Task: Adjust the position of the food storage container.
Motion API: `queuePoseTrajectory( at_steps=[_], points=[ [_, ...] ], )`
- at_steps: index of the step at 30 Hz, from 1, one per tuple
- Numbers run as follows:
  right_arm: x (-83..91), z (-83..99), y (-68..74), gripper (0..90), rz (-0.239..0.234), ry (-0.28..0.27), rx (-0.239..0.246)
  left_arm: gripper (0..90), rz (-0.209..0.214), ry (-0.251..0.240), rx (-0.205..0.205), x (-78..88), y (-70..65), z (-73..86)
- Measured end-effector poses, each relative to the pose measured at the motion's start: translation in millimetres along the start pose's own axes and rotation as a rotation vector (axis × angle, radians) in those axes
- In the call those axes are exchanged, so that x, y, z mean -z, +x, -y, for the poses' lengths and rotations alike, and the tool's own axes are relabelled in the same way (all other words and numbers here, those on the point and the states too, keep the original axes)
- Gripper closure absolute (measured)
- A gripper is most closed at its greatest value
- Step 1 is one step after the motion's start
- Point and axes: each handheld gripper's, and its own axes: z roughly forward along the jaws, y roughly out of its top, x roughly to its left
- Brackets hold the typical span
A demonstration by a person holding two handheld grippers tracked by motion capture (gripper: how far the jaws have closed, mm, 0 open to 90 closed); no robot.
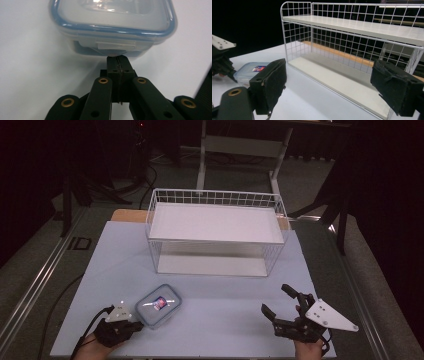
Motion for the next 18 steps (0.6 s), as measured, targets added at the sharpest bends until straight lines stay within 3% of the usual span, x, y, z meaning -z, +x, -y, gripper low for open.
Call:
queuePoseTrajectory(
  at_steps=[3, 11, 15, 18],
  points=[
    [0.7, -0.5, 0.4, 13.6, -0.002, -0.003, 0.001, 90.0, -0.024, -0.003, 0.03, -2.3, 7.6, -3.7],
    [0.9, -0.3, 1.6, 13.6, -0.011, -0.001, 0.006, 90.0, -0.071, 0.017, 0.044, -0.8, 15.5, -7.9],
    [0.2, -0.1, 1.9, 13.6, -0.014, -0.001, 0.01, 90.0, -0.085, -0.026, 0.081, 11.0, 18.7, -5.8],
    [-1.0, 0.1, 1.8, 13.6, -0.012, 0.003, 0.008, 90.0, -0.099, -0.038, 0.075, 12.5, 20.3, -12.5]
  ],
)
